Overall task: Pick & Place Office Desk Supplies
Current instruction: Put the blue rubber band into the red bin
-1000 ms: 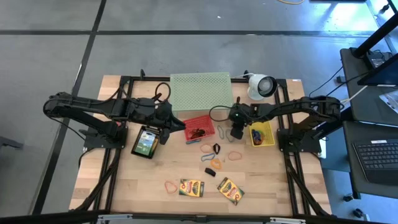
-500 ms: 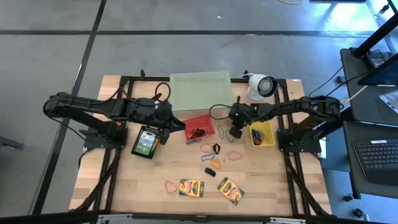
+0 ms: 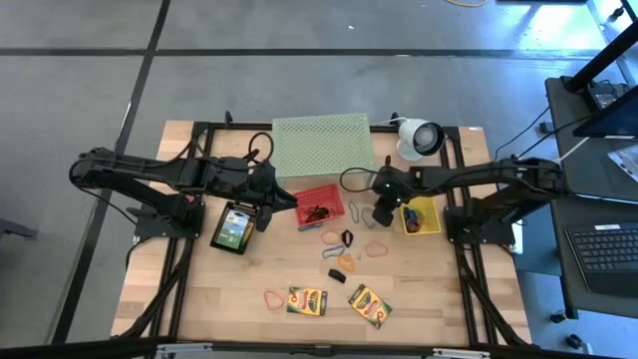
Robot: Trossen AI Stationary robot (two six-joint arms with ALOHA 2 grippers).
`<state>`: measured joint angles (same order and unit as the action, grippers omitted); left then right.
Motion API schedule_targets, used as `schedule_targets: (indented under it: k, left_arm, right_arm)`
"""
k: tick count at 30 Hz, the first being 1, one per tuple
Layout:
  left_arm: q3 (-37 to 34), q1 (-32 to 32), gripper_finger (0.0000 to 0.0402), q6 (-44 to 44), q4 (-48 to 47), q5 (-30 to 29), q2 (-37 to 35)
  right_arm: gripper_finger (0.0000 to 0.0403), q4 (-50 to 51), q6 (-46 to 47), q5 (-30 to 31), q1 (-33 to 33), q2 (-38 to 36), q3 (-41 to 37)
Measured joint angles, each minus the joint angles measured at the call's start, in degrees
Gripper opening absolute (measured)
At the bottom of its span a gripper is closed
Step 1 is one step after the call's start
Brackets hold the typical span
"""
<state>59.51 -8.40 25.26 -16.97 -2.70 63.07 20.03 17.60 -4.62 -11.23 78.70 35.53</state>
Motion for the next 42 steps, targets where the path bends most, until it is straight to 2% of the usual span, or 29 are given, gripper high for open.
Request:
schedule_targets:
  k: [8, 13, 20, 34, 42]
  left_arm:
    - [0.00, 0.00, 0.0061, -0.44, 0.00, -0.02, 0.00]
    - [0.00, 0.00, 0.0061, -1.39, 0.00, -0.02, 0.00]
    - [0.01, 1.08, 0.0061, -1.21, -0.01, -0.06, 0.00]
    - [0.01, 3.15, 0.0061, -1.99, 0.00, 2.77, 0.00]
    - [0.00, 3.15, 0.0061, -2.12, -0.02, 5.12, 0.00]
  right_arm:
    - [0.0000, 1.56, 7.32, -0.95, 4.47, -8.85, 1.57]
    - [0.0000, 1.23, 7.71, -0.55, 6.45, -8.32, 7.25]
    - [0.0000, 1.21, 5.05, -0.35, 7.40, -1.81, 17.60]
    - [0.0000, 0.98, 3.39, -0.28, 8.72, 20.20, 35.27]
    - [0.0000, 2.09, 4.44, 0.74, 8.72, 25.28, 39.40]
